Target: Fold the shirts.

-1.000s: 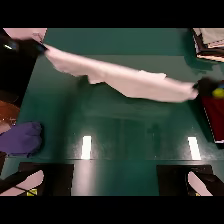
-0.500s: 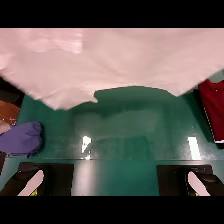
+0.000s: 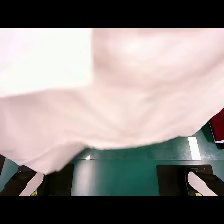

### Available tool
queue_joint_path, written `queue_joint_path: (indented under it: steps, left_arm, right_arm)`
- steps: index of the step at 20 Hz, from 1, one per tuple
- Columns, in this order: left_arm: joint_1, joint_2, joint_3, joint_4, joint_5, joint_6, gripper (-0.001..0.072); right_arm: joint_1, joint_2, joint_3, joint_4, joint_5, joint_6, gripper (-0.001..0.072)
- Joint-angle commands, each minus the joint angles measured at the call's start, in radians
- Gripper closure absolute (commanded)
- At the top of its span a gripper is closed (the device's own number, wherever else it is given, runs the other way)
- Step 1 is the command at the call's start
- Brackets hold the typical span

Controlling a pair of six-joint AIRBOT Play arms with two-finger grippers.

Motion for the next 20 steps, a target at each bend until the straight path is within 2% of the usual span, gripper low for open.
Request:
queue_joint_path:
  steps: [1, 4, 8, 9, 12, 14, 16, 18, 20]
  left_arm:
    - [0.0, -0.071, -0.217, 0.015, -0.072, -0.001, 0.0682]
    - [0.0, -0.22, -0.37, 0.015, -0.123, 0.002, 0.0681]
    - [0.0, -0.479, -0.447, 0.015, -0.106, 0.036, 0.0681]
    - [0.0, -0.55, -0.447, 0.014, -0.087, 0.07, 0.0681]
    - [0.0, -0.7, -0.447, -0.024, 0.045, 0.082, 0.0681]
    - [0.0, -0.748, -0.447, -0.065, 0.145, 0.093, 0.068]
    - [0.0, -0.762, -0.447, -0.074, 0.192, 0.122, 0.0681]
    - [0.0, -0.762, -0.447, -0.068, 0.181, 0.144, 0.0681]
    - [0.0, -0.762, -0.447, -0.01, 0.12, 0.14, 0.0682]
  right_arm:
    - [0.006, -0.154, -0.118, -0.005, 0.116, 0.006, 0.0695]
    - [0.045, -0.301, -0.224, -0.006, 0.094, 0.004, 0.0695]
    - [0.093, -0.508, -0.273, -0.006, -0.021, -0.004, 0.0695]
    - [0.093, -0.559, -0.266, -0.005, -0.066, -0.004, 0.0695]
    - [0.092, -0.689, -0.199, -0.004, -0.196, -0.003, 0.0695]
    - [0.092, -0.743, -0.148, -0.004, -0.253, -0.001, 0.0695]
    - [0.093, -0.782, -0.1, -0.004, -0.281, -0.001, 0.0695]
    - [0.092, -0.792, -0.09, -0.011, -0.294, -0.001, 0.0695]
    - [0.092, -0.791, -0.091, -0.016, -0.247, -0.002, 0.0695]
